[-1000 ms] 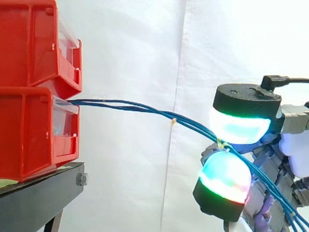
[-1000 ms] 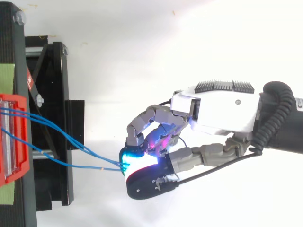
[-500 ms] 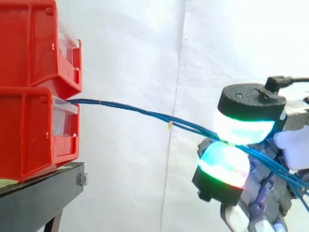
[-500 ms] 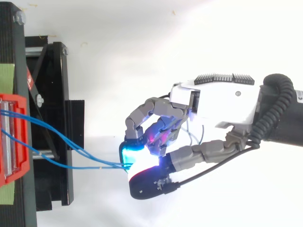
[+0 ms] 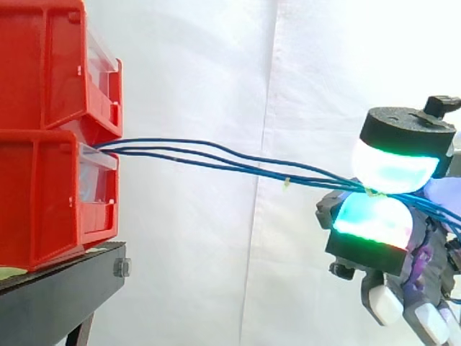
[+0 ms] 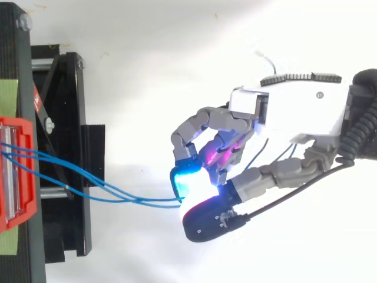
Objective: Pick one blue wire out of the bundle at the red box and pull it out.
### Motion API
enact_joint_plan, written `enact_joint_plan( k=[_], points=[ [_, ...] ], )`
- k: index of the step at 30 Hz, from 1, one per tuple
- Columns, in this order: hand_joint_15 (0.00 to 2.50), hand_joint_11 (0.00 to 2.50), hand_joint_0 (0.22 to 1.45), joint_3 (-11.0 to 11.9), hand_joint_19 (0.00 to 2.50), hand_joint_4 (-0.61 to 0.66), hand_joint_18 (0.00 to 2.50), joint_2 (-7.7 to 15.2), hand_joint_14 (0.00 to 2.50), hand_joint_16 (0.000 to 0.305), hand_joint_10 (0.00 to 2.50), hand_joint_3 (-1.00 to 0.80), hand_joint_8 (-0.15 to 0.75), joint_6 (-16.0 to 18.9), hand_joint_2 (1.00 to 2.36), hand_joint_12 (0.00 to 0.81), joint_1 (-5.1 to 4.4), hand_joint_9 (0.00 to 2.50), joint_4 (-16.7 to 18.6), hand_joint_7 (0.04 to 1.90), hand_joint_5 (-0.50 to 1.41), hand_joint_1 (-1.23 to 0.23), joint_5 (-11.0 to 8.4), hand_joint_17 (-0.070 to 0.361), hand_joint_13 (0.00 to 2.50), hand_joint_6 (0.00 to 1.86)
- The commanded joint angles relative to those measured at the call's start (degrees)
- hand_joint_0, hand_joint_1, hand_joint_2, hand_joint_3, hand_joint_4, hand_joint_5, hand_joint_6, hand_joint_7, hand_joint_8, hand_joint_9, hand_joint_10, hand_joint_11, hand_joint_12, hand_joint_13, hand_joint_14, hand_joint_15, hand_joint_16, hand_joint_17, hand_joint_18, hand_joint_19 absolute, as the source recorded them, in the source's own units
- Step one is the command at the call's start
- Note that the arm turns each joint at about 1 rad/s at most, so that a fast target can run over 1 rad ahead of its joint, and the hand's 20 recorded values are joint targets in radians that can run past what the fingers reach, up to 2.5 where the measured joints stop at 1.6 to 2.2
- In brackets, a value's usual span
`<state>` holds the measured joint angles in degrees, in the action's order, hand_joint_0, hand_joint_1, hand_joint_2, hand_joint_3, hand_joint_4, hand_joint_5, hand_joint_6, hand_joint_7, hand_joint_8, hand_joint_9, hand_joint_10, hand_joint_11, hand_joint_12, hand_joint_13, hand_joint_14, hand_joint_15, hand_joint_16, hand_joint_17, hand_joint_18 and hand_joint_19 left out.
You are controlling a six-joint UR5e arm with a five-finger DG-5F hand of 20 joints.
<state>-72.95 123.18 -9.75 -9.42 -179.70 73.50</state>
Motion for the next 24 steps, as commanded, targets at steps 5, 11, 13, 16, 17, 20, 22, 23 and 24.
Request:
enact_joint_plan(
  k=[5,11,13,16,17,20,22,23,24],
  points=[
    [0.46,0.33,0.86,0.09,0.47,-0.07,0.95,-0.4,0.02,0.044,0.01,-0.5,0.316,0.0,1.0,0.387,0.81,0.85,-0.21,1.47,-0.2,-0.79,1.47,0.1,1.06,0.95],
    [0.45,0.27,0.86,0.09,0.46,-0.14,0.96,-1.45,0.01,0.043,0.0,-0.5,0.277,0.0,1.0,0.37,1.16,0.87,-0.56,1.44,-0.2,-0.82,2.43,0.097,1.07,0.94],
    [0.43,0.2,0.79,0.09,0.44,-0.11,0.98,-1.54,0.01,0.044,0.0,-0.5,0.26,0.0,1.0,0.37,1.25,0.87,-0.91,1.39,-0.2,-0.84,2.43,0.099,1.08,0.94],
    [0.43,0.15,0.71,0.09,0.46,-0.02,0.96,-1.54,0.02,0.047,0.0,-0.41,0.258,0.0,1.01,0.373,1.25,0.86,-0.91,1.31,-0.19,-0.84,2.43,0.105,1.07,0.92],
    [0.42,0.13,0.7,0.09,0.46,0.0,0.96,-1.63,0.01,0.047,0.0,-0.39,0.256,0.0,1.01,0.374,1.25,0.86,-0.91,1.32,-0.18,-0.84,2.35,0.105,1.07,0.92],
    [0.42,0.09,0.66,0.44,0.48,0.04,0.94,-1.63,0.01,0.048,0.0,-0.32,0.249,0.0,1.01,0.372,1.25,0.86,-0.91,1.3,-0.17,-0.82,2.35,0.108,1.07,0.91],
    [0.4,0.05,0.65,0.44,0.49,0.05,0.93,-1.63,0.01,0.048,0.0,-0.27,0.246,0.0,1.01,0.368,1.25,0.86,-0.91,1.34,-0.17,-0.82,2.35,0.109,1.07,0.91],
    [0.4,0.04,0.64,0.53,0.48,0.06,0.94,-1.63,0.01,0.049,0.0,-0.26,0.249,0.0,1.01,0.369,1.25,0.85,-0.91,1.35,-0.16,-0.82,2.35,0.11,1.07,0.91],
    [0.38,0.02,0.64,0.62,0.48,0.06,0.95,-1.63,0.01,0.051,0.0,-0.23,0.255,0.0,1.01,0.38,1.25,0.85,-0.91,1.34,-0.16,-0.82,2.35,0.115,1.07,0.91]
  ],
)
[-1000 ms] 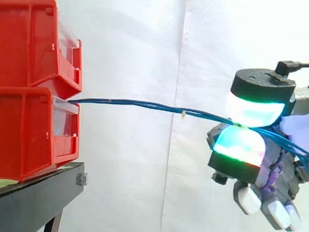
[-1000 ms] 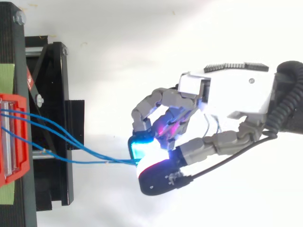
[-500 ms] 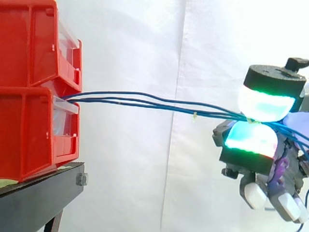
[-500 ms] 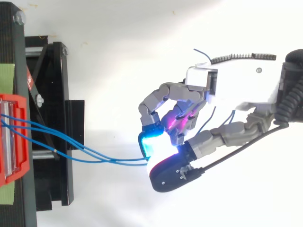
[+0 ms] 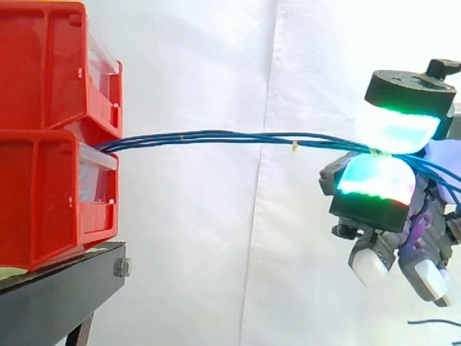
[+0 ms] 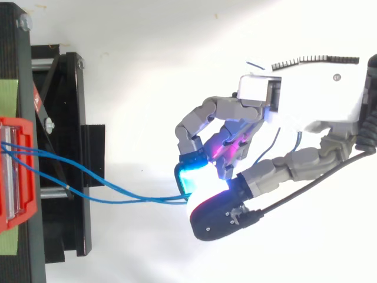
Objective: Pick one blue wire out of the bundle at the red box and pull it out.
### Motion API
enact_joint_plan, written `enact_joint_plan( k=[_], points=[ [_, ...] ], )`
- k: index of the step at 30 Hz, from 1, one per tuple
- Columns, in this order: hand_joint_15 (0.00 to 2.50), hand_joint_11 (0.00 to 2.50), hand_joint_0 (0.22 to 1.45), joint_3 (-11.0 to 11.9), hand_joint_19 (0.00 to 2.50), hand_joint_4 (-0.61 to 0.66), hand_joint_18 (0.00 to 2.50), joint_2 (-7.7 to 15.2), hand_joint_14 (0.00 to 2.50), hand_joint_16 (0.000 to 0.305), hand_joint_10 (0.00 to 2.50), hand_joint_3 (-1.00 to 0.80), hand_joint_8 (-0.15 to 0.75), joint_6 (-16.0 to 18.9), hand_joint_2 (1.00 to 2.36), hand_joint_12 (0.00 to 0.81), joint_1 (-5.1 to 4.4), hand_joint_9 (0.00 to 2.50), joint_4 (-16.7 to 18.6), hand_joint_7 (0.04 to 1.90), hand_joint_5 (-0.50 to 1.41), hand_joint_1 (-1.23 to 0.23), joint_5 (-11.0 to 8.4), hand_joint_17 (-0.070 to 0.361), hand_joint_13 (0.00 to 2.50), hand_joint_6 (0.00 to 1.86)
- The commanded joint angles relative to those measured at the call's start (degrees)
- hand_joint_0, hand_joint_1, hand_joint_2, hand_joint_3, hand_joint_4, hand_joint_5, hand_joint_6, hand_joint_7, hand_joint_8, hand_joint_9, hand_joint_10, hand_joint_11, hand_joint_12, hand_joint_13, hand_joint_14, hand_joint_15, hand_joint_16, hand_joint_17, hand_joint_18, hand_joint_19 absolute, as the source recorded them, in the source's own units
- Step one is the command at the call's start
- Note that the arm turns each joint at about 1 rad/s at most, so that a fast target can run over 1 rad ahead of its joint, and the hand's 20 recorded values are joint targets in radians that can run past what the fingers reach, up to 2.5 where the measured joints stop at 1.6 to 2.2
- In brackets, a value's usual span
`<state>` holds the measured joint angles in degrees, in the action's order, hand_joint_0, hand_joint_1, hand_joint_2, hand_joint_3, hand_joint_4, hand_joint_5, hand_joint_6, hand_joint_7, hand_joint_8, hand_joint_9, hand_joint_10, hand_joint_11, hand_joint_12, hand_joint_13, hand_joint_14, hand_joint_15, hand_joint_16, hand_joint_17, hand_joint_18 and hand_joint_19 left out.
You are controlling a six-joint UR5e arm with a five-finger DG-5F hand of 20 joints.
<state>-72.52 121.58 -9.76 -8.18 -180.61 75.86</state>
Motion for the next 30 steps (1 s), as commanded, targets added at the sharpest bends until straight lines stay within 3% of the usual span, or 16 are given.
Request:
enact_joint_plan(
  k=[1,6,8,9,11,14,20,27,30],
  points=[
    [0.37,0.0,0.64,0.19,0.47,0.05,0.95,-0.03,0.01,0.053,0.0,-0.21,0.257,0.0,1.01,0.385,0.0,0.86,0.0,1.35,-0.16,-0.82,-0.01,0.12,1.07,0.91],
    [0.35,0.0,0.68,0.27,0.43,-0.03,0.91,0.06,0.01,0.052,0.0,-0.18,0.252,0.53,1.01,0.38,0.0,0.74,0.0,1.24,-0.18,-0.82,-0.01,0.117,1.0,0.94],
    [0.35,0.0,0.72,0.19,0.43,-0.04,0.88,-0.03,0.01,0.049,0.0,-0.2,0.24,1.14,1.01,0.371,0.0,0.69,0.0,1.3,-0.2,-0.83,-0.01,0.11,0.98,0.94],
    [0.35,0.0,0.75,0.19,0.43,-0.05,0.88,-0.03,0.01,0.047,0.0,-0.22,0.238,2.11,1.01,0.367,0.0,0.69,0.0,1.34,-0.2,-0.84,0.17,0.107,0.97,0.94],
    [0.34,0.0,0.8,0.19,0.42,-0.11,0.88,-0.03,0.01,0.046,0.0,-0.37,0.214,2.99,1.01,0.353,0.0,0.71,0.0,1.26,-0.21,-0.83,0.52,0.104,0.97,0.94],
    [0.32,0.0,0.78,0.19,0.38,-0.15,0.92,-0.03,0.01,0.045,0.0,-0.5,0.17,3.69,1.0,0.339,0.0,0.75,-0.36,1.21,-0.2,-0.86,1.4,0.101,0.99,0.92],
    [0.26,0.0,0.67,0.19,0.38,-0.17,0.93,0.06,0.01,0.043,0.0,-0.5,0.131,5.27,1.0,0.31,0.09,0.79,-1.94,1.11,-0.17,-0.88,2.8,0.096,1.01,0.88],
    [0.25,0.0,0.64,0.27,0.41,-0.28,0.92,-0.03,0.01,0.043,0.0,-0.41,0.106,5.45,1.01,0.301,0.18,0.78,-2.46,1.09,-0.15,-0.88,3.07,0.098,1.0,0.87],
    [0.26,0.0,0.68,0.19,0.4,-0.31,0.92,-0.03,0.01,0.044,0.0,-0.4,0.117,5.45,1.01,0.319,0.27,0.74,-2.46,1.07,-0.16,-0.86,3.07,0.099,1.0,0.89]
  ],
)
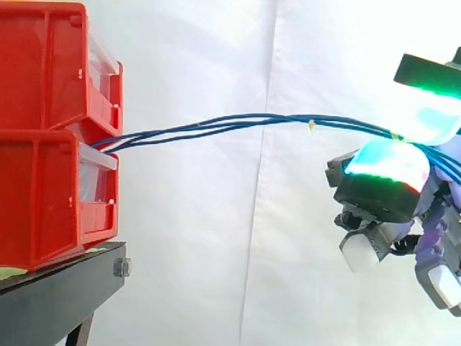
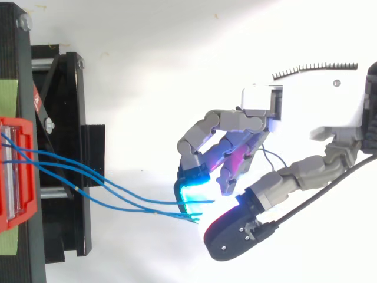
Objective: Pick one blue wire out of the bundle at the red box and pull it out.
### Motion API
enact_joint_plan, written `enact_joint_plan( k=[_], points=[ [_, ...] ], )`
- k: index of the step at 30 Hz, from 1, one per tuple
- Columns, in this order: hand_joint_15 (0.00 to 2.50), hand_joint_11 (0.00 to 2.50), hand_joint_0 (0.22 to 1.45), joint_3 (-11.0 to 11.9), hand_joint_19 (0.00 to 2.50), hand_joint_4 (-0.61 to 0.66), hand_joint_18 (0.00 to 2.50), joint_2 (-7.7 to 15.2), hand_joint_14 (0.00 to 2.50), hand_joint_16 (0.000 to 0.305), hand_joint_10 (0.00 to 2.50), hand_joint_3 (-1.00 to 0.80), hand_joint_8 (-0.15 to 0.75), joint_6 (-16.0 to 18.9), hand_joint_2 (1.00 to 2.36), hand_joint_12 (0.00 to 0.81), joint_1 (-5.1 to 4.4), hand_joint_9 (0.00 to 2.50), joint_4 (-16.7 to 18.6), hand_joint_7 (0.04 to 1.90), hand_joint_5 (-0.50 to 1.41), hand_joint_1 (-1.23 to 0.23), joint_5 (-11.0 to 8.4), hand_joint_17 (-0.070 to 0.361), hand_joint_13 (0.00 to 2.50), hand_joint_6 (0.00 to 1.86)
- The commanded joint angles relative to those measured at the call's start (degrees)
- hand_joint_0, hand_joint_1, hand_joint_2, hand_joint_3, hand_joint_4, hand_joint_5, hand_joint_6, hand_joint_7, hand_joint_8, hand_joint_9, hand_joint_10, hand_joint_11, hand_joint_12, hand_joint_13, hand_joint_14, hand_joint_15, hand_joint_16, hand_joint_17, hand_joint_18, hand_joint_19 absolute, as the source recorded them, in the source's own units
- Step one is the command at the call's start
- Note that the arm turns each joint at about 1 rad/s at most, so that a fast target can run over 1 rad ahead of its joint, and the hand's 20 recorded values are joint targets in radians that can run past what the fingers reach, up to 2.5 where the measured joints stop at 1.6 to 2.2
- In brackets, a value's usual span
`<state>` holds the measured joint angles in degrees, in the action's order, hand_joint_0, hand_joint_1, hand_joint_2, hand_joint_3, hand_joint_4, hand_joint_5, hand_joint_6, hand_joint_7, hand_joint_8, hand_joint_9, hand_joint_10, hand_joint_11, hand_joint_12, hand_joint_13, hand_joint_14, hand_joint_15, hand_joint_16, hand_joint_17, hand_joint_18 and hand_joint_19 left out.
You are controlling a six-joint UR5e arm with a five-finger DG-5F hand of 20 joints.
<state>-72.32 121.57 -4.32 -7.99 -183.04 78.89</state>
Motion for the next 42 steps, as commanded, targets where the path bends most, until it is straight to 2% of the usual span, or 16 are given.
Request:
enact_joint_plan(
  k=[1,4,8,11,17,19,21,22,28,33,36,42],
  points=[
    [0.27,0.0,0.71,0.08,0.4,-0.3,0.92,0.07,0.01,0.044,0.0,-0.42,0.128,0.02,1.01,0.331,0.08,0.7,-0.03,1.05,-0.18,-0.85,0.03,0.1,0.99,0.91],
    [0.3,0.0,0.77,-0.01,0.37,-0.25,0.92,-0.01,0.01,0.044,0.0,-0.46,0.133,0.02,1.0,0.338,0.17,0.68,-0.03,1.02,-0.2,-0.87,0.12,0.099,0.99,0.94],
    [0.33,0.0,0.8,-0.01,0.36,-0.22,0.92,-0.01,0.01,0.043,0.0,-0.5,0.139,0.02,1.0,0.335,0.26,0.68,-0.03,0.95,-0.21,-0.87,0.56,0.097,0.99,0.94],
    [0.33,0.0,0.8,-0.01,0.35,-0.15,0.93,0.07,0.01,0.043,0.0,-0.5,0.139,0.19,1.0,0.339,0.44,0.68,-0.03,0.85,-0.22,-0.88,0.91,0.097,0.99,0.95],
    [0.35,0.06,0.74,-0.01,0.32,-0.08,0.95,-0.01,0.01,0.044,0.0,-0.5,0.151,0.19,1.0,0.346,0.79,0.65,-0.3,0.78,-0.24,-0.96,1.26,0.099,0.99,0.96],
    [0.36,0.09,0.68,-0.01,0.34,-0.04,0.94,-0.01,0.01,0.044,0.0,-0.5,0.174,0.19,1.0,0.35,0.87,0.66,-0.47,0.76,-0.24,-0.95,1.62,0.099,0.98,0.97],
    [0.38,0.1,0.6,0.08,0.38,0.0,0.93,-0.01,0.01,0.046,0.0,-0.5,0.198,0.19,1.0,0.36,1.05,0.67,-0.56,0.76,-0.23,-0.89,1.97,0.103,0.97,0.96],
    [0.39,0.1,0.54,-0.01,0.4,0.03,0.92,0.07,0.01,0.049,0.0,-0.5,0.214,0.19,1.0,0.375,1.05,0.67,-0.56,0.75,-0.22,-0.78,1.97,0.111,0.97,0.95],
    [0.4,0.09,0.55,-0.01,0.47,0.06,0.88,0.07,0.01,0.051,0.0,-0.5,0.249,0.19,1.0,0.388,1.23,0.74,-0.56,0.81,-0.19,-0.47,1.97,0.114,0.97,0.91],
    [0.41,0.12,0.59,-0.01,0.49,0.06,0.87,0.07,0.01,0.05,0.0,-0.47,0.256,0.19,1.0,0.387,1.31,0.76,-0.74,0.84,-0.19,-0.53,2.23,0.112,0.97,0.91],
    [0.42,0.17,0.6,0.08,0.5,0.08,0.89,-0.01,0.01,0.05,0.0,-0.4,0.28,0.19,1.01,0.391,1.31,0.76,-0.91,0.85,-0.19,-0.61,2.41,0.113,0.98,0.92],
    [0.43,0.2,0.61,0.08,0.48,0.08,0.93,-0.01,0.01,0.049,0.0,-0.29,0.301,0.19,1.01,0.394,1.31,0.78,-0.91,0.86,-0.19,-0.69,2.41,0.11,1.01,0.95]
  ],
)
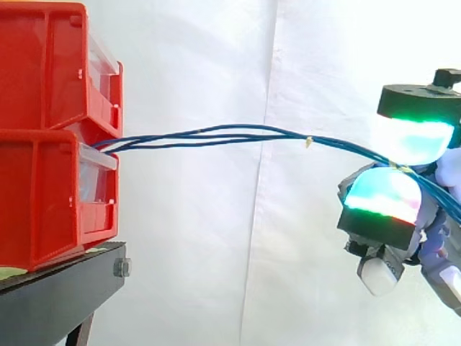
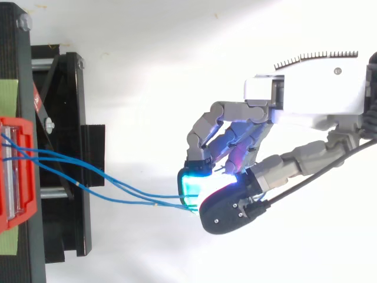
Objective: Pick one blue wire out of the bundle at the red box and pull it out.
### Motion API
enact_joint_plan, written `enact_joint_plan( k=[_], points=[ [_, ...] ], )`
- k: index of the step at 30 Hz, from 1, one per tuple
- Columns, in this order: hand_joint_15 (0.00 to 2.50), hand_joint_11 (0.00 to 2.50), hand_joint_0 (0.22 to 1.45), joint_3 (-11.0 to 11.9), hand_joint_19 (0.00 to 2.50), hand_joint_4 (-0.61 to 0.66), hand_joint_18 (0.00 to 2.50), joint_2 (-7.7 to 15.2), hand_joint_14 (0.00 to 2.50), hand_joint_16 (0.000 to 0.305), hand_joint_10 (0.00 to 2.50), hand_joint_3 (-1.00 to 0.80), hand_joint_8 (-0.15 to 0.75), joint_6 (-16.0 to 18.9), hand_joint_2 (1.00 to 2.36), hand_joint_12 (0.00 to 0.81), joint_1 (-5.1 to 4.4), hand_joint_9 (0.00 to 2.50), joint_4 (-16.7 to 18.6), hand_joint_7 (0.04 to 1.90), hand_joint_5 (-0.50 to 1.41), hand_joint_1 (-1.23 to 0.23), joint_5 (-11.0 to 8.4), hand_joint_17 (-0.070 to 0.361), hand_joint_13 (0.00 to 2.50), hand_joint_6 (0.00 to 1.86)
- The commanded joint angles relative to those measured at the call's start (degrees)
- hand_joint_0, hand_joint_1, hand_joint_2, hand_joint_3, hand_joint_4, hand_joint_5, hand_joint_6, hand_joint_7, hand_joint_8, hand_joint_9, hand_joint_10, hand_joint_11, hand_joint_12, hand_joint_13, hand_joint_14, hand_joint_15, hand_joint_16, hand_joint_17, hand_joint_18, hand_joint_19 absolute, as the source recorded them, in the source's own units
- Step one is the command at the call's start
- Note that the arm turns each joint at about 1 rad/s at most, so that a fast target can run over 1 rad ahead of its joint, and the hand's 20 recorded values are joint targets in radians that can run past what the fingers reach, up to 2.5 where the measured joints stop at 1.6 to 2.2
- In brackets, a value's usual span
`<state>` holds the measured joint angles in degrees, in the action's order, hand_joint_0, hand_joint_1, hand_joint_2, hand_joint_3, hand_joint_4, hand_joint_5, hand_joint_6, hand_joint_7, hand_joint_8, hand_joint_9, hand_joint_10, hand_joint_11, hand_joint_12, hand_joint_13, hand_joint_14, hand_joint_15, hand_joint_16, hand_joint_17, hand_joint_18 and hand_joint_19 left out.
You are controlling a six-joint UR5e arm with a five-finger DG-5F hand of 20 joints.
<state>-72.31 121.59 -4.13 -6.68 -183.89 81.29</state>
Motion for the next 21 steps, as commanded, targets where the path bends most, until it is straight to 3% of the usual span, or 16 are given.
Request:
enact_joint_plan(
  k=[1,11,21],
  points=[
    [0.43,0.21,0.62,-0.02,0.48,0.09,0.95,0.05,0.01,0.049,0.0,-0.26,0.307,0.0,1.01,0.398,0.0,0.79,-0.06,0.85,-0.18,-0.7,0.01,0.111,1.02,0.95],
    [0.43,0.22,0.64,0.07,0.46,0.03,0.98,-0.04,0.01,0.05,0.0,-0.15,0.317,0.0,1.02,0.406,0.09,0.85,-0.06,0.99,-0.16,-0.76,0.01,0.112,1.04,0.95],
    [0.43,0.22,0.65,0.07,0.45,-0.01,1.01,-0.66,0.01,0.051,0.0,-0.05,0.322,0.09,1.02,0.414,0.97,0.91,-0.06,1.15,-0.14,-0.81,0.01,0.114,1.06,0.94]
  ],
)
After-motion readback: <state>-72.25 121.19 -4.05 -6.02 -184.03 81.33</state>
